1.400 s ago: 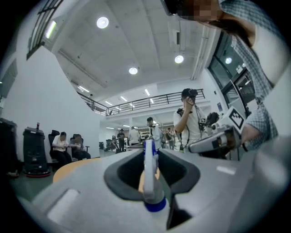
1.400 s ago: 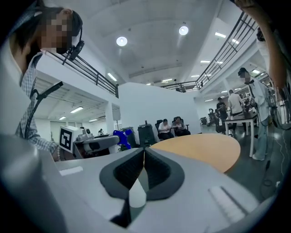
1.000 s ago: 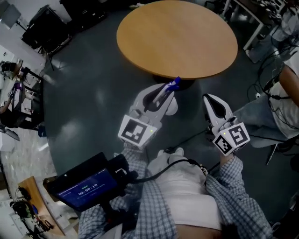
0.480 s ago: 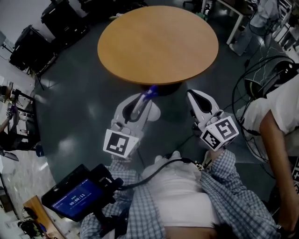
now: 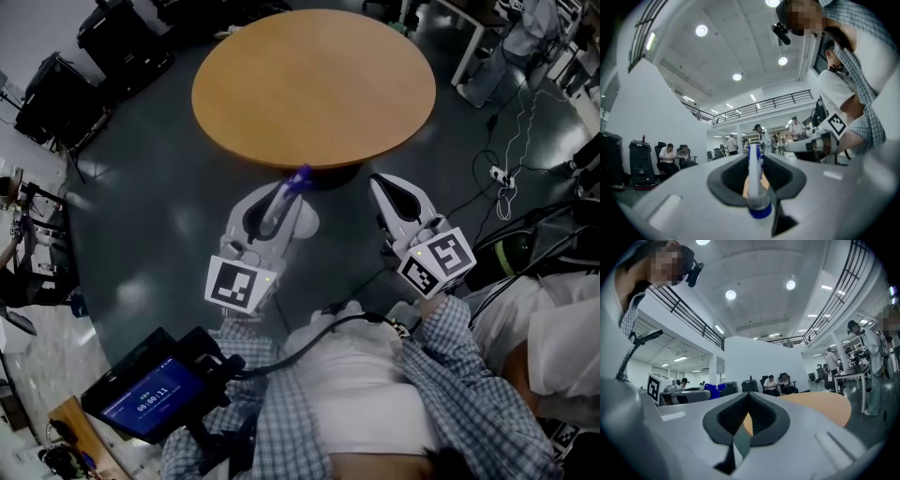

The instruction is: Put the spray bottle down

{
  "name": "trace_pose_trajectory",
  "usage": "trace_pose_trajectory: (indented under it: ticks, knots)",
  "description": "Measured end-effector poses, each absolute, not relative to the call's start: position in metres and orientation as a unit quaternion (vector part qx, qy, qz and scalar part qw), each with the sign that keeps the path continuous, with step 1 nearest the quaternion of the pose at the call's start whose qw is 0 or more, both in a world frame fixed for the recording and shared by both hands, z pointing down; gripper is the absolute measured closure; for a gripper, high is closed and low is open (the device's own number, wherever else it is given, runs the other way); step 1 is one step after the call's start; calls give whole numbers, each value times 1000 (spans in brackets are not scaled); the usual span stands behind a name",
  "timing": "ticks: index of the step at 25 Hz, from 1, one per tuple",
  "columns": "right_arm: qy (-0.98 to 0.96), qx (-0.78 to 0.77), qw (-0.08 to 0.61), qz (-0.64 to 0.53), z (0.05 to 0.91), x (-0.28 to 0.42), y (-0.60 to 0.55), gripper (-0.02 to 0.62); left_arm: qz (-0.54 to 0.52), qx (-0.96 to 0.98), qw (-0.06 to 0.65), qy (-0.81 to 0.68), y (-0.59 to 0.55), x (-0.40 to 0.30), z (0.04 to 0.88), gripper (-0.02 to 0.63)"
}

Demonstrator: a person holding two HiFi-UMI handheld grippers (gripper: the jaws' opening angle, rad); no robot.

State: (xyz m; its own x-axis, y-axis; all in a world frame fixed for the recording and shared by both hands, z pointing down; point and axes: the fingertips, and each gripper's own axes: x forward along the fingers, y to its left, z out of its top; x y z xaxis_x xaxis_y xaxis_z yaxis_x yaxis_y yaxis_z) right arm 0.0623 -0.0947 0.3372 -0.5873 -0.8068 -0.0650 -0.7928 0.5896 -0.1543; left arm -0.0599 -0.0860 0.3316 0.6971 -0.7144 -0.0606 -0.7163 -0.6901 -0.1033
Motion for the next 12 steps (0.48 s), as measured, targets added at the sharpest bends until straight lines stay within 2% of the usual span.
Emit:
trace_pose_trajectory:
  ticks: [7, 12]
  knots:
    - [883, -460, 73, -62, 334, 69, -96, 601, 11, -922, 55, 384, -84, -52, 330, 511]
    - [871, -482, 60, -76, 330, 6, -148, 601, 32, -925, 25, 378, -139, -115, 315, 512]
